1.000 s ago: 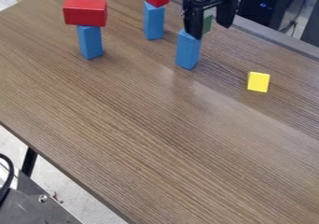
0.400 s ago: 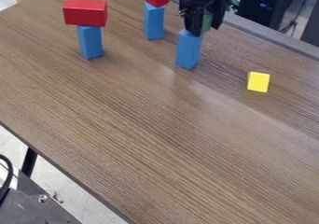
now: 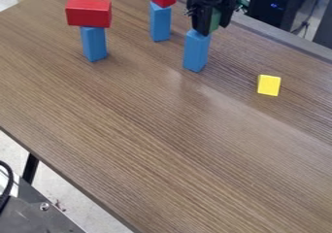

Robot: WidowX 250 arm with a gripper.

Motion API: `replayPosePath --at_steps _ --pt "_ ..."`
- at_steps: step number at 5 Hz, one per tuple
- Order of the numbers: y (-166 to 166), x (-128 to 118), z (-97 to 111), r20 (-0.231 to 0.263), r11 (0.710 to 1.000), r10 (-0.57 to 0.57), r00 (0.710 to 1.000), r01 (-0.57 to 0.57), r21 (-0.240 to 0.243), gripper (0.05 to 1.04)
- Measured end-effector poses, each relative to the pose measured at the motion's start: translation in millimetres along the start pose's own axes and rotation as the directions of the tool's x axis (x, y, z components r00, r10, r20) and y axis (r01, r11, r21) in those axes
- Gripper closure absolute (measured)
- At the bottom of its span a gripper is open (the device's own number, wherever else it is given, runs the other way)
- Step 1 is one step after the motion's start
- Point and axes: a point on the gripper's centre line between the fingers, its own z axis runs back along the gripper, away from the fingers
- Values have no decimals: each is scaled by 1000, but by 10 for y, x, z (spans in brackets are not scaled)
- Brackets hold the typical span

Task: Put the green block on the table

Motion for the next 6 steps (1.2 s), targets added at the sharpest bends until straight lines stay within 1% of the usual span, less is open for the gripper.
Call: replayPosePath --at_steps 1,2,3,4,5,6 --pt "-135 -124 17 9 999 -37 999 37 -20 515" --pt "-364 -276 40 20 995 -90 996 91 -45 515" --pt "-567 -317 -25 26 992 -115 993 116 -43 515" --pt "-740 -353 -194 16 991 -132 991 132 -16 516" --pt "-839 -356 -424 8 988 -153 988 152 20 515" --pt "-814 -357 -575 -3 986 -156 988 156 51 515"
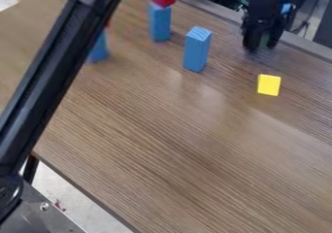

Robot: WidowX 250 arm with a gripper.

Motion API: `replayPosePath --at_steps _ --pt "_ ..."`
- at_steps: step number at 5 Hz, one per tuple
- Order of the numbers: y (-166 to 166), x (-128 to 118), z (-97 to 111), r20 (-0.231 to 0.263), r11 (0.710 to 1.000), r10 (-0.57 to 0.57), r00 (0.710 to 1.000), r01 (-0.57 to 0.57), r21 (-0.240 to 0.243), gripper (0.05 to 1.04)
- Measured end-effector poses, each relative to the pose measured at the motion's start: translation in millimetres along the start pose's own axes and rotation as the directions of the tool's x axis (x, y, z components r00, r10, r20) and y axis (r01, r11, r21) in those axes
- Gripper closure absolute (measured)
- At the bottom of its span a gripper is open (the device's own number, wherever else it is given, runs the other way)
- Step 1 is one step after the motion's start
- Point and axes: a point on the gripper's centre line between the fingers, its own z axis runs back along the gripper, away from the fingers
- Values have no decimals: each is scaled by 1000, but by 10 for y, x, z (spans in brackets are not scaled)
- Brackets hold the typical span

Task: Put the green block on the table

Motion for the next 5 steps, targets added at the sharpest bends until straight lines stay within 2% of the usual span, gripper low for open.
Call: replayPosePath --at_steps 1,2,3,4,5 --pt "2 6 -12 1 1000 1 1000 -1 -1 515" --pt "27 -11 -76 -4 1000 -4 1000 4 2 438" --pt "87 -45 -91 -12 1000 -3 1000 3 4 144" --pt "122 -56 -14 -6 1000 -3 1000 3 -11 82" --pt "185 -42 308 40 997 -11 999 14 -73 84"
